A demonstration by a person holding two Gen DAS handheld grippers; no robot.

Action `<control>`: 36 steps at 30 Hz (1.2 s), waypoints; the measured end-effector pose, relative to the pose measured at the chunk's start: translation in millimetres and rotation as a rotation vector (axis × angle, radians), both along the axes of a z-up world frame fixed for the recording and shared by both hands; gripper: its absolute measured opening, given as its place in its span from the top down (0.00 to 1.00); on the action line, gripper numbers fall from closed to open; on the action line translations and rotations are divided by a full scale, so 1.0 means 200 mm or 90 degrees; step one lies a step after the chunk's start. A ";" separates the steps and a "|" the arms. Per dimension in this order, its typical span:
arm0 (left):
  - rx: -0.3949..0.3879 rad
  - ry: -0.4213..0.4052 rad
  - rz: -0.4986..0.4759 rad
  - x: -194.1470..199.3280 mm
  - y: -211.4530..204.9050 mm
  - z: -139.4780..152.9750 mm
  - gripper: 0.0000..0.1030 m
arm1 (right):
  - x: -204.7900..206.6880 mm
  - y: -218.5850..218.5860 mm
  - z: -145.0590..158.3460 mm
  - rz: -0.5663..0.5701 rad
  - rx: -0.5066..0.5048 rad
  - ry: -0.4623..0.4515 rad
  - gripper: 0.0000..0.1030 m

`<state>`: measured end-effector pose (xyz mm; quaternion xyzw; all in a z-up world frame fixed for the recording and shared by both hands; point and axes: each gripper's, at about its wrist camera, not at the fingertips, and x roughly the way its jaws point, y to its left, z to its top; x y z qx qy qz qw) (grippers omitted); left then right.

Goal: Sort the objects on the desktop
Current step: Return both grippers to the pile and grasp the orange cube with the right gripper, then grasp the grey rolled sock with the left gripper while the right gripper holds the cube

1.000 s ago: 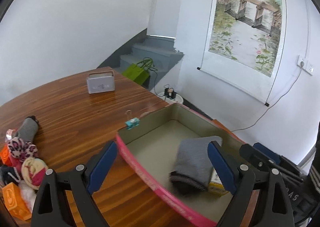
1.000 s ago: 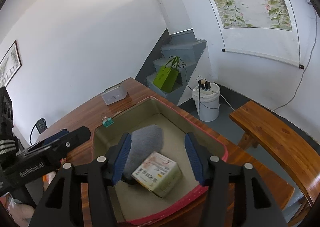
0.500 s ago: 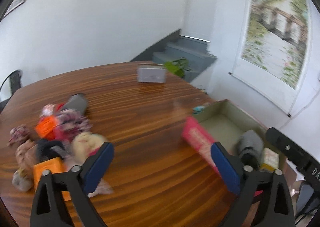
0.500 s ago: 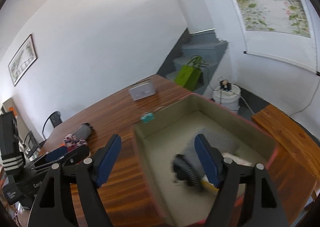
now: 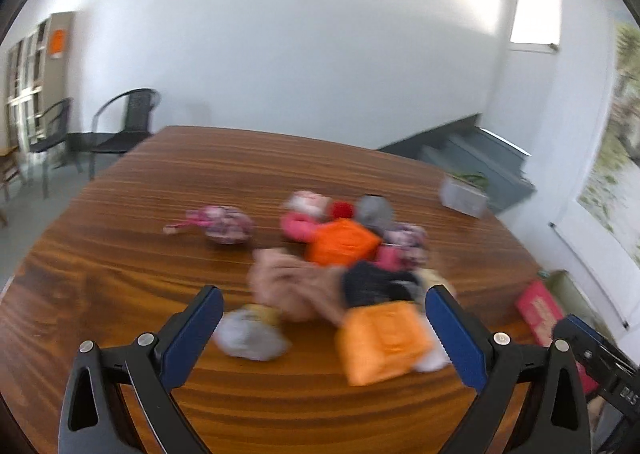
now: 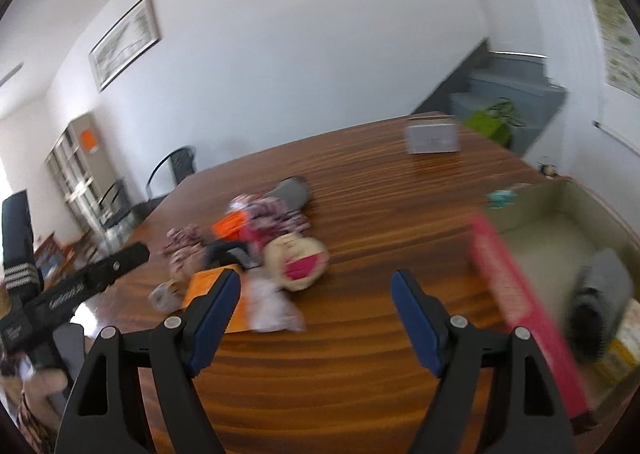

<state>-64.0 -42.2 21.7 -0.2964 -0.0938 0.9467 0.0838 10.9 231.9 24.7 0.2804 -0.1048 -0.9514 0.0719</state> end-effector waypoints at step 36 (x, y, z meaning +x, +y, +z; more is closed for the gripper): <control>-0.025 -0.073 -0.003 -0.07 -0.22 -0.20 0.01 | -0.38 -0.57 -0.28 0.138 0.107 -0.107 0.45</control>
